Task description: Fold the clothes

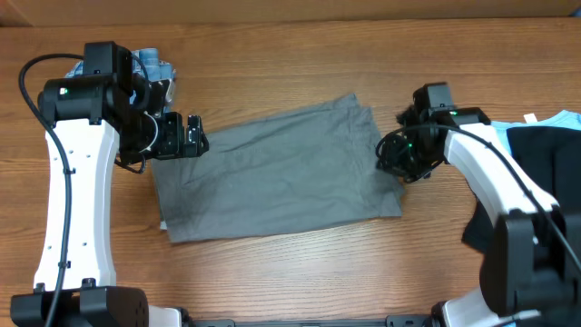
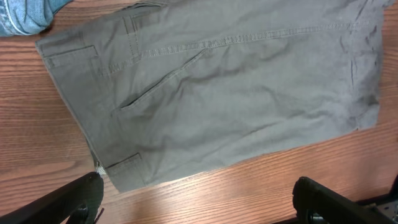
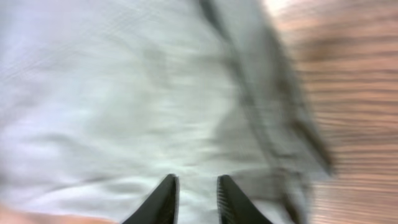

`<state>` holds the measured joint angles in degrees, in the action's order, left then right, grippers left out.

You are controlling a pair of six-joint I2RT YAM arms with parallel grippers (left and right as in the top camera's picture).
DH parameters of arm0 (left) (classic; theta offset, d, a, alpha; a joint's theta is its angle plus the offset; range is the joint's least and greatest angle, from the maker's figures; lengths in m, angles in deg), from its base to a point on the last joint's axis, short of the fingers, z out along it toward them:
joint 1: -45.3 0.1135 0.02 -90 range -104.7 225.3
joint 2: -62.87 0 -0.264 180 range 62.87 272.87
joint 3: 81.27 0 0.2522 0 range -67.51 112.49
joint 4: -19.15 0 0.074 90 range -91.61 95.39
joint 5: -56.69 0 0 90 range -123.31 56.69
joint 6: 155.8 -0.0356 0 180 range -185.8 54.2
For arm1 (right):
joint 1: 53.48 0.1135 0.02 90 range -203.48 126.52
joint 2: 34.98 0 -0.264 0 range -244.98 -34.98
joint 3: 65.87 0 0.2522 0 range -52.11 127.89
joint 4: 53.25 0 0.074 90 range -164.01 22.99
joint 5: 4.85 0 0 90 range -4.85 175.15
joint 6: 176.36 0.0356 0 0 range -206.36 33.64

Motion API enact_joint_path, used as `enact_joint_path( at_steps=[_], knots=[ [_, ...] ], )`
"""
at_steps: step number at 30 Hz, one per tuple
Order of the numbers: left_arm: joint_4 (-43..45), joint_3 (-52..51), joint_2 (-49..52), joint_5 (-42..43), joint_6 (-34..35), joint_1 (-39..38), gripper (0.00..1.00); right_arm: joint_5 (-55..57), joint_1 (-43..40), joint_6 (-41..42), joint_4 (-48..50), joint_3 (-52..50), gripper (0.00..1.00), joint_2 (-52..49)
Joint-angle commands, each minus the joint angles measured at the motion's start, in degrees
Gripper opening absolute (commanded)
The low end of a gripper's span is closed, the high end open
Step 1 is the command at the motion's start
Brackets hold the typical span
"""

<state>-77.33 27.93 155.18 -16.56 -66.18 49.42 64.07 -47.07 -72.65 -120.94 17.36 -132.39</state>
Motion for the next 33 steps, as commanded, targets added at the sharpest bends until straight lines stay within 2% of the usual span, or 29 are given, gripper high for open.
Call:
enact_joint_path(
  at_steps=[1,3,5,8,10,11,14,17,20,22,28,33],
  knots=[
    [0.4,-0.5,0.9,1.2,-0.7,-0.4,1.00,-4.4,1.5,-2.0,0.6,1.3,0.55,1.9],
    [0.5,-0.5,1.3,1.3,-0.7,-0.4,1.00,-3.8,2.2,-2.0,1.2,0.6,0.71,1.0],
    [0.5,-0.5,1.7,1.3,-0.7,-0.4,1.00,-2.5,2.9,-2.0,1.9,-0.5,0.72,-0.5],
    [0.4,-0.5,2.4,1.3,-0.6,-0.4,1.00,-1.7,3.7,-2.0,2.9,-3.0,0.44,-3.7],
    [0.4,-0.5,2.6,1.3,-0.7,-0.4,1.00,-1.4,4.1,-1.9,3.4,-4.5,0.32,-5.9],
    [0.4,-0.5,2.8,1.3,-0.7,-0.4,1.00,-0.9,4.2,-1.3,3.9,-5.4,0.19,-6.8],
    [0.4,-0.5,2.9,1.3,-0.7,-0.4,1.00,2.1,3.9,5.8,5.9,-8.2,0.04,-9.5],
    [0.4,-0.5,2.9,1.3,-0.7,-0.4,1.00,6.4,2.7,12.1,7.5,-10.6,0.04,-10.3],
    [0.2,-0.5,2.9,1.3,-0.7,-0.4,1.00,15.8,0.3,20.0,5.5,-11.0,0.04,-10.3],
    [0.2,-0.5,2.9,1.3,-0.7,-0.4,1.00,19.6,-1.6,22.2,4.1,-11.0,0.04,-10.3],
    [0.5,-0.5,2.9,1.3,-0.7,-0.4,1.00,19.5,-5.7,22.2,2.4,-10.8,0.04,-10.3],
    [-0.2,-0.6,2.9,0.7,-0.7,-0.4,1.00,15.1,-5.5,15.7,0.7,-8.4,0.04,-9.4]
  ],
)
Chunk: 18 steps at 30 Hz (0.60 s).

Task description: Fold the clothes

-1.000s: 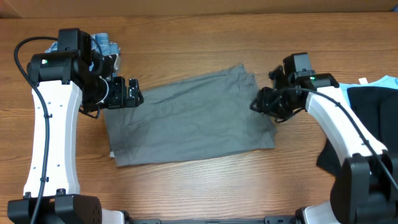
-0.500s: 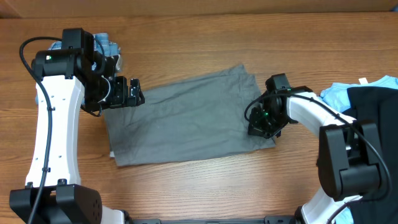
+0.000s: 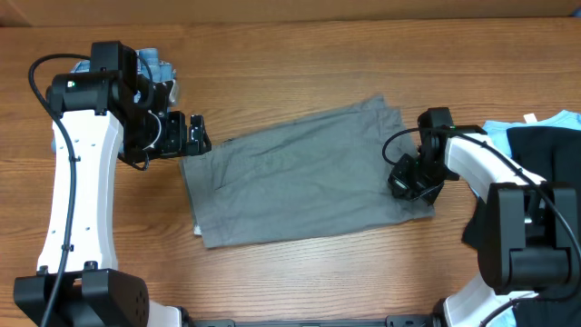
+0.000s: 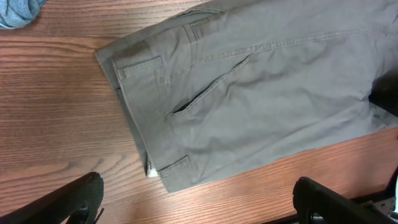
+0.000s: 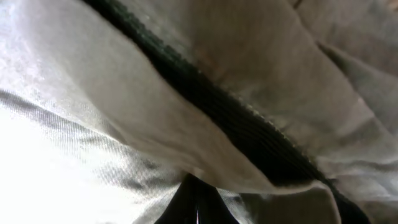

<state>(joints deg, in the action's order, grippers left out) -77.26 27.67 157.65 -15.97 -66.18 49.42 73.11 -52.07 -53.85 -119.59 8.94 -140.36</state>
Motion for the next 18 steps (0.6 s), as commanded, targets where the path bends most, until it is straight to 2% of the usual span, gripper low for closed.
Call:
enact_joint_path(
  at_steps=[1,8,12,15,18],
  knots=[
    [-0.5,-0.3,0.5,-0.5,-0.7,-0.4,1.00,5.2,-0.3,-3.5,-1.5,0.8,0.04,-0.8],
    [-3.9,-0.3,0.5,-7.3,2.9,0.9,1.00,0.9,3.0,-6.2,-2.9,3.0,0.04,9.5],
    [-4.9,-0.4,0.5,-7.2,3.7,4.3,1.00,-3.5,6.1,-13.7,-1.2,3.0,0.04,12.1],
    [-4.6,-1.9,0.5,-5.1,2.8,7.9,1.00,-4.2,8.0,-15.0,-1.0,2.9,0.04,11.7],
    [-1.9,-7.3,0.5,2.5,-2.1,11.6,1.00,-4.2,8.9,-14.9,0.3,2.2,0.04,11.0]
  ],
)
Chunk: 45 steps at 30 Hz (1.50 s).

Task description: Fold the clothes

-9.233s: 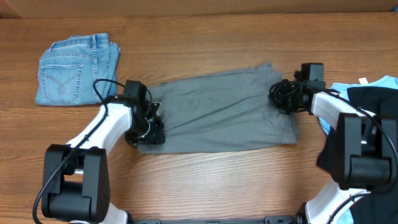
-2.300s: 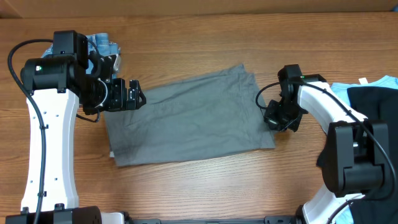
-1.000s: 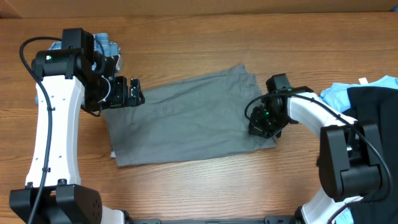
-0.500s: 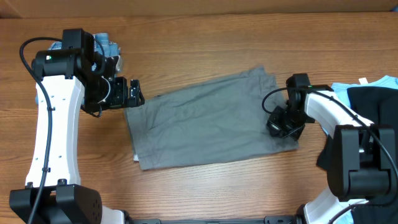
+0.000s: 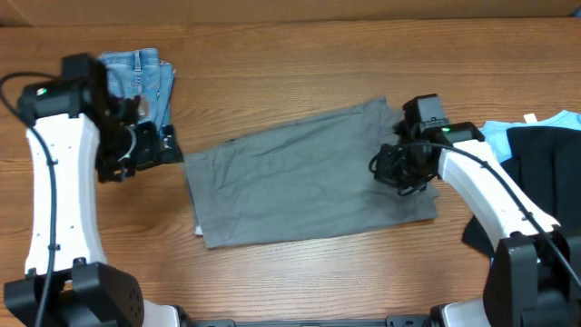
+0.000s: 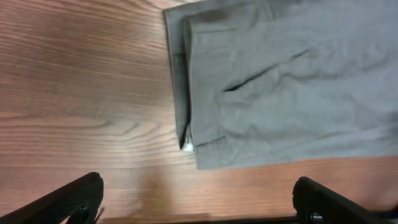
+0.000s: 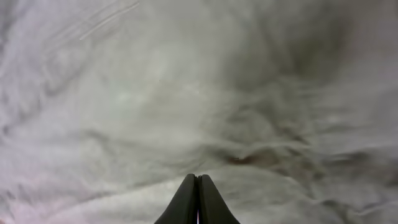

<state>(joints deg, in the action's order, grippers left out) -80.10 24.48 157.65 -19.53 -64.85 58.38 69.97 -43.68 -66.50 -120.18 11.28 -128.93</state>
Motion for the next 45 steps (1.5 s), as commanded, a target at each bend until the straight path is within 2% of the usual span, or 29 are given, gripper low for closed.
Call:
enact_joint_path(
  at_steps=[1,3,9,20,32,42,45],
  knots=[
    [2.2,-6.6,0.5,8.2,-4.9,3.5,1.00,-1.0,0.5,-2.2,1.6,-0.5,0.04,-0.7],
    [5.9,-13.1,0.5,11.3,-7.8,4.7,1.00,-1.1,0.5,-1.9,2.9,-1.6,0.04,-1.6],
    [19.3,-28.1,0.5,14.7,-8.1,4.8,1.00,-5.1,0.5,-1.9,3.1,-3.5,0.04,-5.6],
    [36.9,-43.3,0.5,15.3,-6.1,4.8,1.00,-6.0,0.5,-1.9,3.4,-3.5,0.04,-11.5],
    [47.3,-46.9,0.5,17.4,-4.6,3.5,1.00,-6.0,0.5,-1.9,4.3,-3.5,0.04,-11.5],
    [48.0,-46.9,4.2,17.5,-2.9,-2.5,1.00,-7.5,0.5,-1.9,5.3,-3.5,0.04,-11.5],
    [47.5,-46.9,6.8,19.4,-2.6,-3.1,0.96,-7.5,0.5,-1.9,5.3,-3.5,0.04,-11.5]
  ],
)
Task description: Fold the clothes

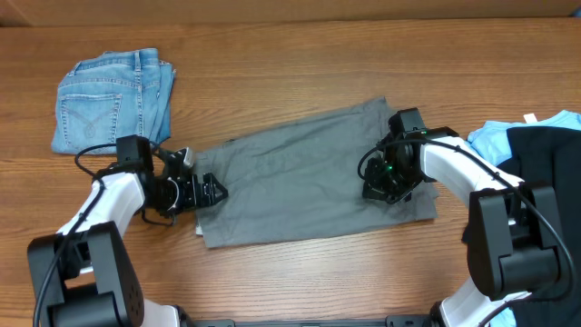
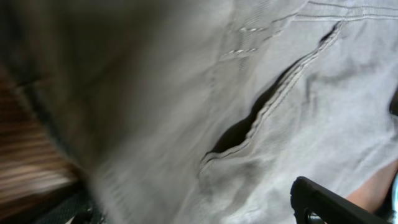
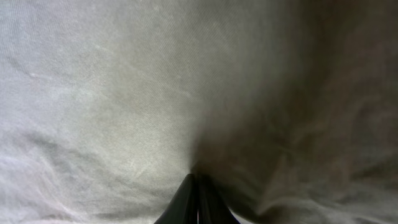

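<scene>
Grey trousers (image 1: 300,173), folded flat, lie slanted across the middle of the table. My left gripper (image 1: 211,190) is low at their left end. In the left wrist view the left gripper (image 2: 193,208) is open wide, with the pocket slit (image 2: 267,112) and waistband cloth filling the frame between its fingers (image 2: 323,199). My right gripper (image 1: 374,188) rests on the trousers near their right end. In the right wrist view the right gripper (image 3: 198,186) is shut, its joined tips pressing into the grey cloth (image 3: 112,93), which creases away from them.
Folded blue jeans (image 1: 113,86) lie at the back left. A light blue cloth (image 1: 495,141) and a black garment (image 1: 545,163) lie at the right edge, close to the right arm. Bare wood table (image 1: 300,282) runs along the front.
My left gripper was raised over bare wood beside the jeans; now it is low at the trousers' left end, jaws open over the waistband. The right gripper has shifted slightly left and forward. The trousers lie unchanged.
At first the trousers lay further left, with my left gripper at their left corner and the right at their right edge. Then they lay further right, the right gripper shut at their right corner. Later the left arm stood by the jeans; now both grippers are at the trousers.
</scene>
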`<state>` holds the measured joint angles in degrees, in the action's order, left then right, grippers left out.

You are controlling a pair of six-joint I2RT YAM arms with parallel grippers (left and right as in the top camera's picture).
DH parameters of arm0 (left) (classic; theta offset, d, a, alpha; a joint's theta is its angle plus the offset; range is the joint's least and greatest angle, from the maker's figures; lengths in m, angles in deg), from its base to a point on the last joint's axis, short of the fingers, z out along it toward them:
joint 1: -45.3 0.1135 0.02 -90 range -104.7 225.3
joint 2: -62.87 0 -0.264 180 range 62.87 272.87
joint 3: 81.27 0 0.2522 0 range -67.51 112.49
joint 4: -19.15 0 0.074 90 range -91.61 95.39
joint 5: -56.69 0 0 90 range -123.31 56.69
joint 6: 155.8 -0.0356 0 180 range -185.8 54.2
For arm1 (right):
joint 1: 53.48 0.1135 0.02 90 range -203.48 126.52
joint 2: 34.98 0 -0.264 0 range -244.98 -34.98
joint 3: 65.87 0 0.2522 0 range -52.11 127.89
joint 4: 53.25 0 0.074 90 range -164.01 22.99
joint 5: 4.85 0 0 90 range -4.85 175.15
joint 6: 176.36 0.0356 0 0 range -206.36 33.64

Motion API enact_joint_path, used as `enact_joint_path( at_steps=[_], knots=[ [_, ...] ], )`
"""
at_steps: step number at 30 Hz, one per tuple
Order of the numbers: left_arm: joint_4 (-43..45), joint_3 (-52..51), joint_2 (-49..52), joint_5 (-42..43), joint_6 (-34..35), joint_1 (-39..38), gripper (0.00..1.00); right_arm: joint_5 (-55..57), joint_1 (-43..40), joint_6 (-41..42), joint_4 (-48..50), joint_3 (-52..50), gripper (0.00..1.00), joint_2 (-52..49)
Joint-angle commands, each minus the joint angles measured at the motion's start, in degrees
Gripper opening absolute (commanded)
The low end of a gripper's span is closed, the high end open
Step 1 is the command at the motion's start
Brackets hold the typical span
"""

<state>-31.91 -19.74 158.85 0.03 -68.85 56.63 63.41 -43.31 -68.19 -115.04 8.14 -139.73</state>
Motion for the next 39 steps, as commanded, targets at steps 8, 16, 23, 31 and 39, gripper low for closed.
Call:
enact_joint_path(
  at_steps=[8,16,23,31,39],
  knots=[
    [4.6,-2.7,11.0,6.4,1.4,-2.1,0.83,-1.1,0.2,-0.2,0.2,-0.4,0.04,-0.7],
    [6.1,-2.6,12.1,7.3,3.1,-4.2,0.31,-1.1,0.2,-0.2,0.1,-0.4,0.04,-0.7],
    [1.8,0.6,11.3,11.2,2.9,-2.1,0.04,-1.1,0.2,-0.2,-0.9,-0.3,0.04,-0.7],
    [-21.6,17.5,5.7,5.7,-1.5,5.7,0.04,-2.6,-0.9,-0.2,-5.0,2.4,0.04,-0.3],
    [-45.0,47.2,1.7,-13.4,-0.1,8.4,0.04,-2.6,-0.9,-0.2,-7.5,7.3,0.04,5.0]
  ],
)
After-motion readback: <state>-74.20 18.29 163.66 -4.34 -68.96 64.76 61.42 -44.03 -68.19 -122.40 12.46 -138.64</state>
